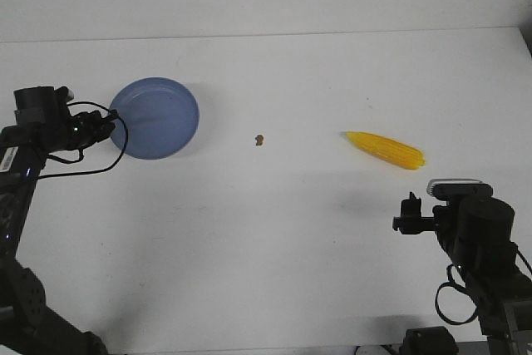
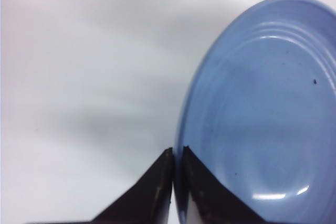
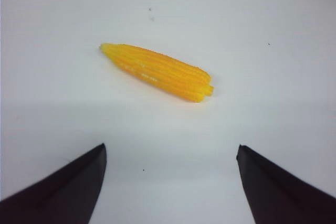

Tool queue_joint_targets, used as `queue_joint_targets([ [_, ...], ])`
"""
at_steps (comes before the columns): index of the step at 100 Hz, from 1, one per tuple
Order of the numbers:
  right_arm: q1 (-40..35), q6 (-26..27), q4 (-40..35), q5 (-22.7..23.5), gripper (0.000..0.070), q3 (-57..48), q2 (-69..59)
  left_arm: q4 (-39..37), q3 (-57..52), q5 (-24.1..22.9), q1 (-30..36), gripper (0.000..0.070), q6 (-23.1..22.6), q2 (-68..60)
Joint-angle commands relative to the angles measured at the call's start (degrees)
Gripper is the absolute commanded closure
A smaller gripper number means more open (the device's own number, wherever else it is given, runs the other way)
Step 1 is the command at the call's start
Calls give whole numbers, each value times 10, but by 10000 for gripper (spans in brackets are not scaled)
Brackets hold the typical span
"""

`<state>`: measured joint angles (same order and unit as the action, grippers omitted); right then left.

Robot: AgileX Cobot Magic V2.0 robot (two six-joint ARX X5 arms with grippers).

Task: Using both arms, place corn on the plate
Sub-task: 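Grip the blue plate rim with the left gripper, then drag the blue plate with the left gripper toward the table center, nearer the robot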

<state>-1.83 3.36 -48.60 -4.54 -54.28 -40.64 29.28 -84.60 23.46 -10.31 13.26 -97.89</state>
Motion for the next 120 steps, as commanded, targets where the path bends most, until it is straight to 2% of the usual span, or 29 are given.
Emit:
queue_joint_targets([
  [1,-1,-1,5,0,176,-10,-2,16,-12,17,1,696,8,9],
  [24,0,-1,5,0,176,-10,-2,66,2,24,38,696,2,81],
  [52,0,-1,5,0,176,-10,-2,75,65,37,131,696,-6,132],
  [66,0,-1,5,0,176,-10,-2,57,122,39,173,696,-5,138],
  [80,0,-1,5,0,175,-10,-2,26,188,70,205,696,-2,139],
  [105,0,-1,4,0,176,-10,-2,-45,288,70,254,696,-5,139],
  [120,0,-1,3,0,175,-10,-2,-54,311,68,273,696,-11,139],
])
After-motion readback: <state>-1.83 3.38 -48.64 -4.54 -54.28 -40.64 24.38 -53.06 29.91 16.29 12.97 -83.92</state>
